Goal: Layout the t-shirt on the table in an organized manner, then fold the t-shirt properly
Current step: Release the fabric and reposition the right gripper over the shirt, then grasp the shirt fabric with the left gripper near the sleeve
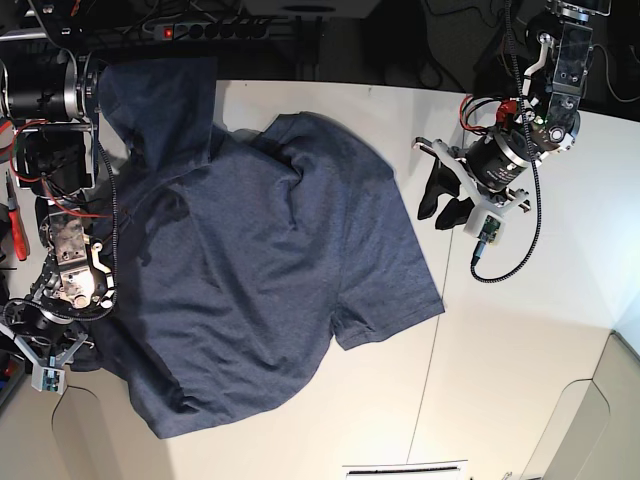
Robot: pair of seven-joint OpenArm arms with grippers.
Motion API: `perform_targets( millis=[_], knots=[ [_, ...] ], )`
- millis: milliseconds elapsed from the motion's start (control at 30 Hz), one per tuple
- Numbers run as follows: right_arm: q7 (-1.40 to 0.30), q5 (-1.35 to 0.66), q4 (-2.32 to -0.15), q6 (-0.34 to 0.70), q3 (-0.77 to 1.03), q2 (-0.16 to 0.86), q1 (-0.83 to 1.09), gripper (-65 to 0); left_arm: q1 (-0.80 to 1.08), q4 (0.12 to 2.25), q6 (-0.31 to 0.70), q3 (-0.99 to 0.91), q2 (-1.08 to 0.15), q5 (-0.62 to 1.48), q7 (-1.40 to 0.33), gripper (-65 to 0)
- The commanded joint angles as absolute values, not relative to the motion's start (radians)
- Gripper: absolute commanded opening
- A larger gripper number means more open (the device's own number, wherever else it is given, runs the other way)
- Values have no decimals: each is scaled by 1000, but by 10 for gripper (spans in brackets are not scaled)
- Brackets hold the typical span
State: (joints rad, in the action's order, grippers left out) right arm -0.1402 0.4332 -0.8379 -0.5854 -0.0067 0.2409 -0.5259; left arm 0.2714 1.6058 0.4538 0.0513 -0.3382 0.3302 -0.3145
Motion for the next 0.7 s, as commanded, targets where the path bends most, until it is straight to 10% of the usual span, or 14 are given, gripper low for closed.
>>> perform_targets(
  millis=[0,133,267,567,667],
  knots=[
    [-125,445,-859,-583,-3,252,-553,-368,266,1620,469,47,-347,341,-296,-418],
    [-133,444,-859,-530,-3,248,-537,-414,266,1620,469,47,-347,341,-296,-418],
    [-135,407,-859,-482,-5,232,-511,-650,266,1620,469,47,-346,341,-295,-418],
    [-86,400,-859,-482,-11,170,-439,-650,265,1620,468,47,-346,341,-284,-428],
    [-76,413,-860,-483,-13,121,-422,-650,247,1620,468,47,-339,340,-260,-588]
  ],
)
